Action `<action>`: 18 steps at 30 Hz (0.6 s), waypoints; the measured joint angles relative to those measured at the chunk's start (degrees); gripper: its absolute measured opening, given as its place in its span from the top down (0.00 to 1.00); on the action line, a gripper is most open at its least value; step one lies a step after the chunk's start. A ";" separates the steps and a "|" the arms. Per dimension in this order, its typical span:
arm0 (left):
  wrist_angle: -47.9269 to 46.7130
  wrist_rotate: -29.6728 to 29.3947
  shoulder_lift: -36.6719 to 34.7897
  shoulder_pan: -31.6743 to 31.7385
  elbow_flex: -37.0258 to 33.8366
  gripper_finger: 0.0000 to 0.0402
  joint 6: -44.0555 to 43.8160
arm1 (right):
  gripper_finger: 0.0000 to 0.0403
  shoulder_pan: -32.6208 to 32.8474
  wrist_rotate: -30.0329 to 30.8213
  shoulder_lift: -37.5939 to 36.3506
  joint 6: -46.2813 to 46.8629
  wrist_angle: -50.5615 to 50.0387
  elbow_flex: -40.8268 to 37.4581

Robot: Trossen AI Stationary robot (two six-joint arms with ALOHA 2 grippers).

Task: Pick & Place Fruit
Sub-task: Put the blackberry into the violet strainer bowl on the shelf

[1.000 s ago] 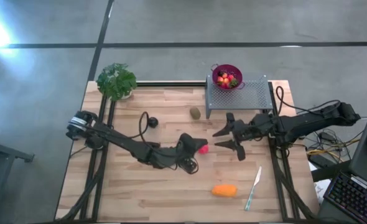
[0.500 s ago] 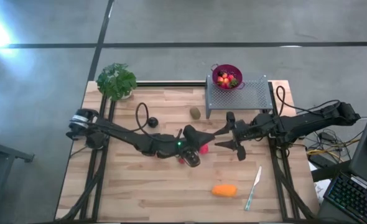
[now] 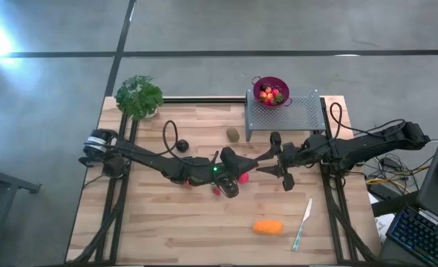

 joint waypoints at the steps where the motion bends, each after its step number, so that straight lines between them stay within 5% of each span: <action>1: 0.05 0.12 0.00 0.00 0.00 0.73 0.08 | 0.66 0.00 0.00 0.00 -0.06 0.11 0.00; 18: -0.16 2.78 0.00 0.97 0.83 0.72 0.26 | 0.82 -0.04 0.31 -0.07 -1.14 1.24 -0.31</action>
